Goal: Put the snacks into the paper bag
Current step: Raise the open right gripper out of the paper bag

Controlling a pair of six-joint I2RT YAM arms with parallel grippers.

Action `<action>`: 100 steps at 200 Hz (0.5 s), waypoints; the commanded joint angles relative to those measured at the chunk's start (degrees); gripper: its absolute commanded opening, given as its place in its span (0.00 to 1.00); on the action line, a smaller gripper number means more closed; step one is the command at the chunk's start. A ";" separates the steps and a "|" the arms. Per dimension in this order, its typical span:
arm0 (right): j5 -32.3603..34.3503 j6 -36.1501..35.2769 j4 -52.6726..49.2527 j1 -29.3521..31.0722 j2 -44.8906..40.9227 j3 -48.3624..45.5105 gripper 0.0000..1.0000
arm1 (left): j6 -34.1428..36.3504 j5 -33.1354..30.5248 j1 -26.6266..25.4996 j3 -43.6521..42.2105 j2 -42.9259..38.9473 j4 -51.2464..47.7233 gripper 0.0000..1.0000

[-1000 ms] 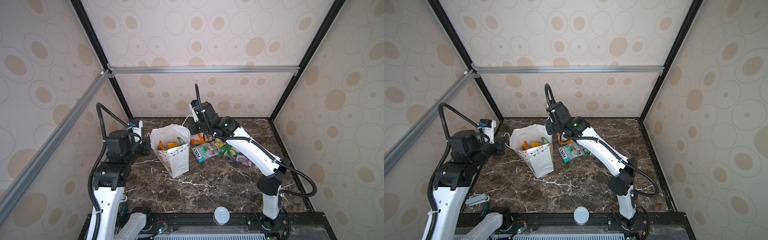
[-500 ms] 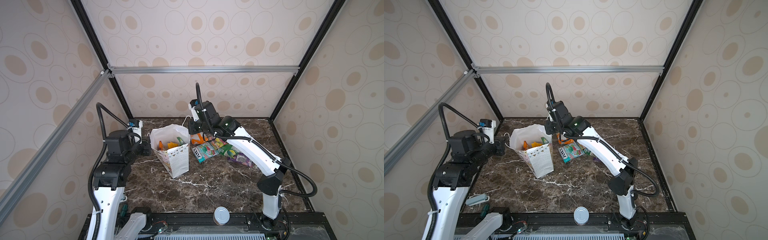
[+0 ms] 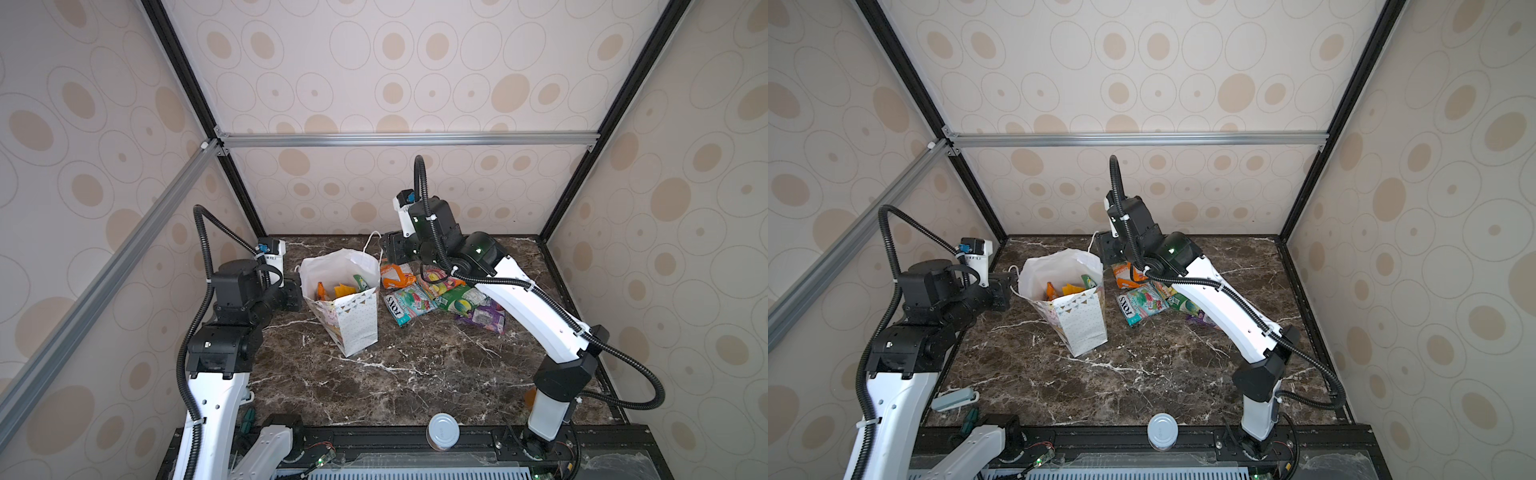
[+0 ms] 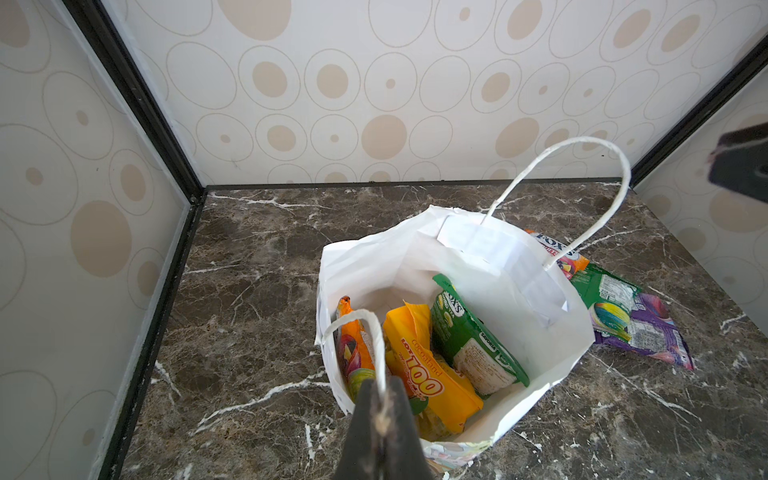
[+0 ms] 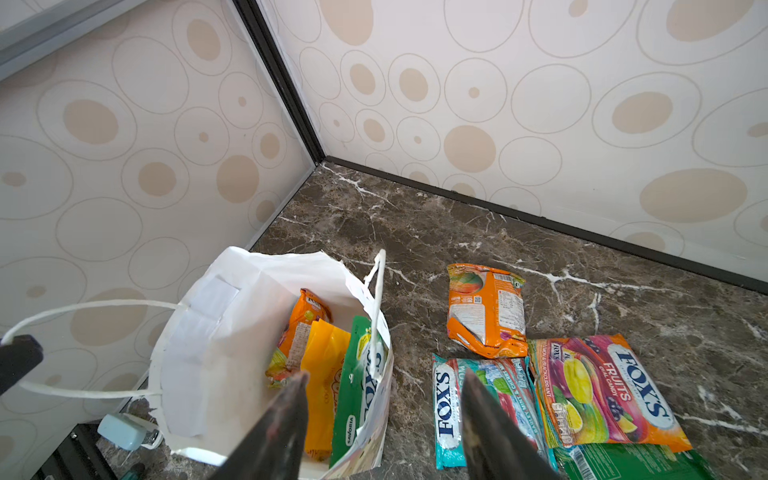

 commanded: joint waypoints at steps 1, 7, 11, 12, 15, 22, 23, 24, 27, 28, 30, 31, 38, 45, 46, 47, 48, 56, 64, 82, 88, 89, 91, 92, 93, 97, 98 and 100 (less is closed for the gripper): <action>-2.39 0.36 0.88 -0.55 2.92 0.08 0.61 | 1.47 0.36 -0.31 1.69 -0.25 0.18 0.00; -3.26 0.40 1.08 -0.58 3.68 0.63 0.61 | 1.47 0.34 -0.32 1.62 -0.27 0.13 0.00; -3.79 0.35 1.18 -0.55 4.10 0.99 0.61 | 1.48 0.28 -0.31 1.60 -0.31 0.10 0.00; -3.92 0.31 1.23 -0.55 4.22 1.08 0.61 | 1.48 0.29 -0.31 1.60 -0.33 0.10 0.00; -4.31 0.34 1.34 -0.61 4.59 1.38 0.61 | 1.52 0.27 -0.31 1.60 -0.32 0.03 0.00; -4.75 0.42 1.40 -0.63 5.51 1.99 0.61 | 1.47 0.15 -0.35 1.56 -0.36 0.09 0.00; -4.75 0.43 1.43 -0.63 5.59 2.06 0.61 | 1.47 0.18 -0.33 1.54 -0.36 0.09 0.00; -4.70 0.43 1.44 -0.68 5.71 2.10 0.61 | 1.47 0.20 -0.32 1.53 -0.45 0.09 0.00; -4.76 0.37 1.48 -0.64 6.05 2.43 0.61 | 1.47 0.11 -0.31 1.52 -0.49 0.05 0.00; -4.76 0.41 1.47 -0.64 6.12 2.55 0.61 | 1.47 0.12 -0.31 1.52 -0.47 0.03 0.00; -4.62 0.36 1.37 -0.64 6.41 2.77 0.61 | 1.47 0.10 -0.31 1.52 -0.45 0.07 0.00; -4.51 0.36 1.32 -0.64 6.57 2.98 0.61 | 1.47 0.07 -0.35 1.47 -0.45 0.08 0.00; -3.79 0.43 0.54 -0.77 7.52 4.00 0.60 | 1.47 0.06 -0.36 1.44 -0.59 0.05 0.00; -3.21 0.18 -0.26 -0.89 8.59 5.28 0.59 | 1.49 -0.03 -0.31 1.50 -0.54 -0.04 0.00; -3.19 0.18 -0.42 -0.94 8.71 5.42 0.59 | 1.48 0.00 -0.31 1.51 -0.54 -0.06 0.00; -3.18 0.18 -0.54 -0.96 8.77 5.58 0.59 | 1.48 -0.03 -0.31 1.51 -0.58 -0.07 0.00; -3.17 0.22 -0.64 -1.06 8.93 5.75 0.58 | 1.47 -0.08 -0.31 1.51 -0.60 -0.03 0.00; -3.21 0.18 -1.24 -1.26 9.81 6.62 0.56 | 1.54 -0.09 -0.31 1.52 -0.62 -0.05 0.00; -3.62 0.18 -1.28 -1.47 10.29 6.79 0.53 | 1.48 -0.07 -0.31 1.43 -0.74 -0.06 0.00; -4.21 0.22 -0.42 -1.54 10.50 6.75 0.40 | 1.47 -0.31 -0.32 1.34 -0.71 -0.06 0.00; -4.36 0.18 -0.24 -1.53 10.41 6.71 0.34 | 1.48 -0.36 -0.31 1.34 -0.72 0.03 0.00; -4.38 0.22 -0.27 -1.52 10.41 6.71 0.34 | 1.48 -0.38 -0.31 1.34 -0.72 0.06 0.00; -4.37 0.27 -0.25 -1.52 10.41 6.71 0.32 | 1.54 -0.36 -0.35 1.34 -0.75 0.08 0.00; -4.38 0.27 -0.23 -1.52 10.41 6.75 0.31 | 1.51 -0.34 -0.33 1.34 -0.73 0.09 0.00; -4.39 0.31 -0.18 -1.52 10.36 6.73 0.29 | 1.49 -0.33 -0.36 1.34 -0.72 0.09 0.00; -4.36 0.33 -0.13 -1.54 10.26 6.72 0.26 | 1.47 -0.31 -0.32 1.27 -0.77 0.08 0.00; -4.33 0.30 -0.09 -1.57 10.25 6.71 0.25 | 1.47 -0.32 -0.31 1.26 -0.74 0.09 0.00; -4.31 0.38 -0.05 -1.53 10.17 6.71 0.23 | 1.47 -0.32 -0.31 1.30 -0.74 0.09 0.00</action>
